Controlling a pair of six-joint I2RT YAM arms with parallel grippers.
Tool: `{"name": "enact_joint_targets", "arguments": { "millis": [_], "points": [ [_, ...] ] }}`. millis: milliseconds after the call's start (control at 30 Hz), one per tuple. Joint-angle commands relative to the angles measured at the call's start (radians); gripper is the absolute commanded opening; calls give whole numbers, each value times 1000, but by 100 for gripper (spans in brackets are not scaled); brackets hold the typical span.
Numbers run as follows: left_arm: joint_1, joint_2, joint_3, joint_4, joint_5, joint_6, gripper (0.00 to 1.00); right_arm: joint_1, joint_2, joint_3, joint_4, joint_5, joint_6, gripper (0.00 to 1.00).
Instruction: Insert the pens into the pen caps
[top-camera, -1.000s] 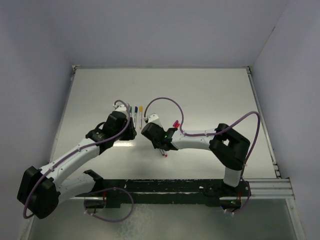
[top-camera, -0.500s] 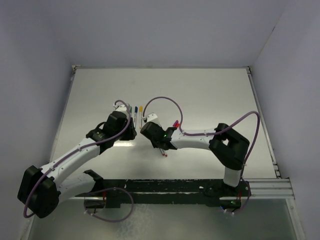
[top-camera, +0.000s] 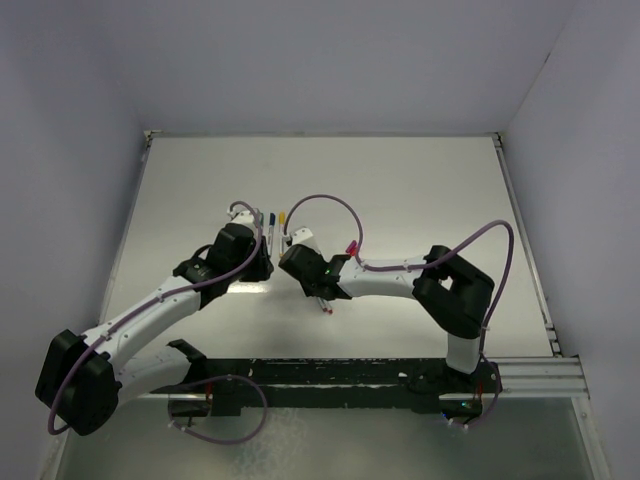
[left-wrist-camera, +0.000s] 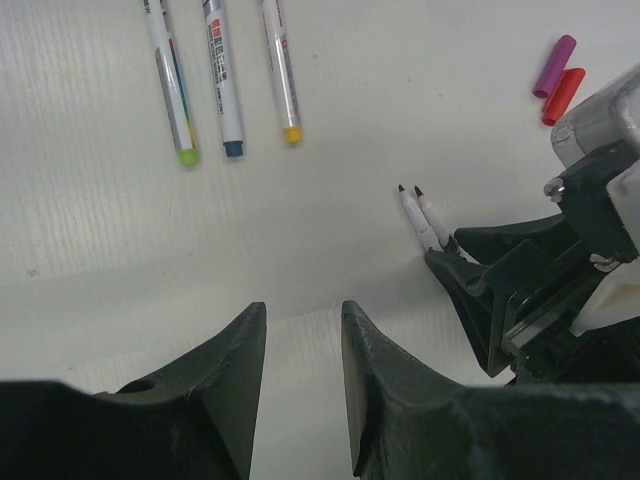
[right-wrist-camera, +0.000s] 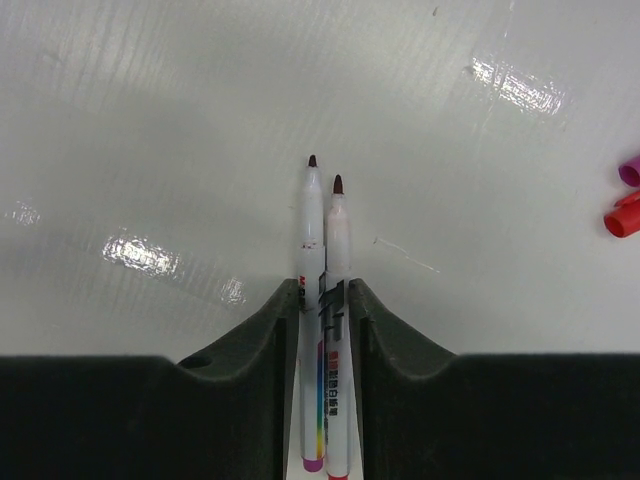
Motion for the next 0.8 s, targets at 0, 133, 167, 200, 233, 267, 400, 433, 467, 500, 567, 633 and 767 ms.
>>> {"name": "enact_joint_targets", "arguments": {
  "millis": [0, 133, 167, 200, 233, 267, 400, 433, 467, 500, 567, 633, 767],
  "points": [
    [-3, 2, 0, 44, -1, -10, 40, 6, 6, 36, -12, 17, 4, 31],
    [-3, 4, -3, 47, 0, -12, 39, 10, -10, 53, -50, 49, -12, 32],
    [-3, 6, -4, 48, 0, -12, 39, 10, -12, 60, -54, 51, -16, 32],
    [-3, 7, -4, 51, 2, -13, 39, 11, -12, 64, -58, 53, -18, 32],
    [-4, 8, -5, 52, 2, -13, 40, 11, -12, 69, -61, 53, -19, 32],
    [-3, 8, -6, 52, 2, -14, 39, 11, -10, 72, -62, 54, -21, 32],
    [-3, 6, -8, 52, 1, -15, 40, 18, 2, 76, -60, 48, -20, 32],
    [-3, 5, -8, 51, -1, -15, 40, 20, 6, 75, -59, 46, -19, 32],
    [-3, 3, -8, 50, -2, -15, 40, 21, 10, 75, -59, 45, -17, 32],
    [-3, 3, -8, 51, -3, -13, 40, 22, 14, 74, -59, 44, -16, 32],
    [-3, 3, -8, 49, -4, -13, 40, 23, 18, 69, -52, 38, -11, 32],
    [-3, 3, -9, 49, -4, -14, 39, 23, 20, 63, -44, 31, -8, 31],
    [-3, 6, -11, 49, -6, -15, 40, 24, 27, 57, -38, 18, -2, 29]
  ]
}}
